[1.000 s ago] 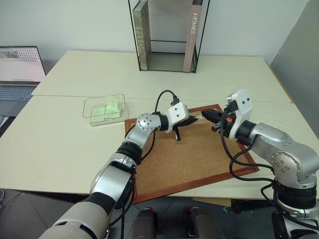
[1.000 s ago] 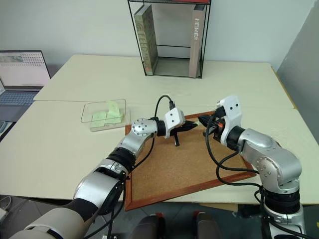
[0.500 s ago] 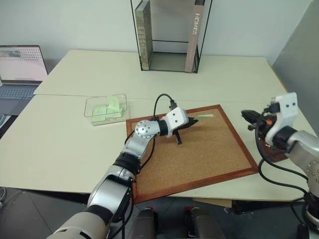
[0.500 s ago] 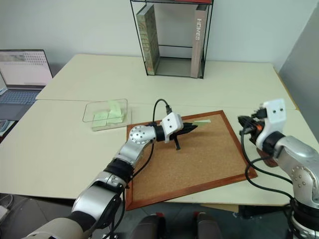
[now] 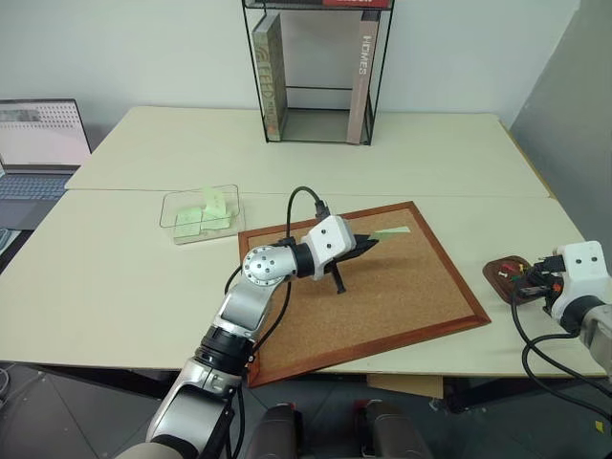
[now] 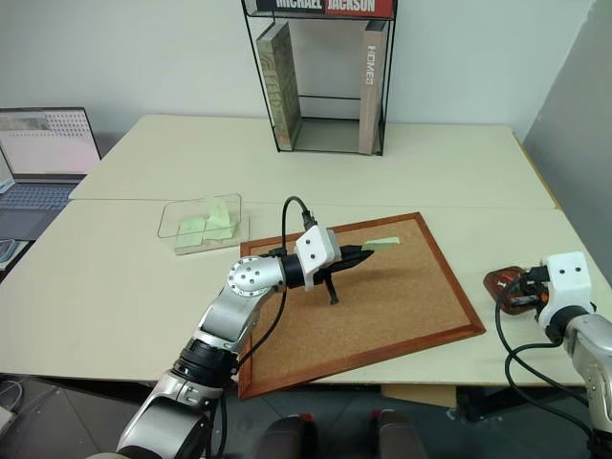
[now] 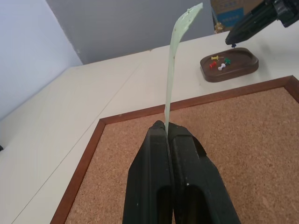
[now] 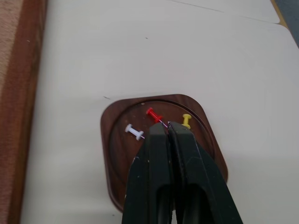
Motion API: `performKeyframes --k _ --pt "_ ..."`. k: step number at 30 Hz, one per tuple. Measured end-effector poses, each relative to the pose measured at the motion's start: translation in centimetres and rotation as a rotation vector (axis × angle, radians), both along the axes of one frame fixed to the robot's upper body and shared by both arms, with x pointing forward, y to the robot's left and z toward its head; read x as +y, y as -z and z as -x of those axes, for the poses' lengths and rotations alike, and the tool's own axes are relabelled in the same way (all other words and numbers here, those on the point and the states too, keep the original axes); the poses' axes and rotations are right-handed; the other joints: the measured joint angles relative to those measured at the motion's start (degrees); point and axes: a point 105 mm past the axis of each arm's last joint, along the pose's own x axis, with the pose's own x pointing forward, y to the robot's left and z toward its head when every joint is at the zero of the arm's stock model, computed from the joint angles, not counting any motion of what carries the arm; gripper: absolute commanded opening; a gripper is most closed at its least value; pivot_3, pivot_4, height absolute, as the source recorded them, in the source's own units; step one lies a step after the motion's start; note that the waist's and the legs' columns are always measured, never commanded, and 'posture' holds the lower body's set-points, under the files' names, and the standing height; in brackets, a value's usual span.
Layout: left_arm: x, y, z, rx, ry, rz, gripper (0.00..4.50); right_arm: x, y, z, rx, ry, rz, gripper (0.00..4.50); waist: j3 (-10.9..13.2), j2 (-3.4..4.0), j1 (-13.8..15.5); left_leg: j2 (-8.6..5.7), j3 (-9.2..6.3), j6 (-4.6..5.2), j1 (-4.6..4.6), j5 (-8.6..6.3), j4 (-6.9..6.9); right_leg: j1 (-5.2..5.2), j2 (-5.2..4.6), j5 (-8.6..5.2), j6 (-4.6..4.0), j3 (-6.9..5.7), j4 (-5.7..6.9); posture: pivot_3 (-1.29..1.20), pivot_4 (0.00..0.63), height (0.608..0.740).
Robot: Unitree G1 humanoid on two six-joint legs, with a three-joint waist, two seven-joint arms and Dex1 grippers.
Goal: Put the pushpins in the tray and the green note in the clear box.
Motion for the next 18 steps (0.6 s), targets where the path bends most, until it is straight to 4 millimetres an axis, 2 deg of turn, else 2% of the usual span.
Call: performKeyframes --k 7,12,18 --pt "-0.3 0.1 0.2 0.008 -0.001 -0.012 0.0 -0.6 1.3 -1.0 0.029 0.013 -0.018 1.58 -0.01 0.01 0.02 0.01 -0.01 0.01 -0.05 0.0 -0.02 0.0 0.05 0.0 -0.01 0.04 -0.06 0.0 0.15 0.74" --pt "-0.2 0.1 0.1 0.007 -0.009 -0.013 0.0 -0.2 1.4 -1.5 0.021 0.004 -0.032 2.84 -0.01 0.01 0.1 -0.01 0.0 0.01 -0.09 0.0 -0.06 0.0 0.03 -0.01 -0.01 0.05 -0.15 0.0 0.15 0.74" --pt "0.0 0.2 0.1 0.006 -0.013 -0.02 0.0 -0.3 0.6 -1.9 -0.019 0.023 -0.054 4.02 -0.01 0.01 0.08 -0.02 0.01 0.01 -0.08 0.0 -0.05 0.0 0.02 0.0 0.0 0.06 -0.15 0.0 0.15 0.74"
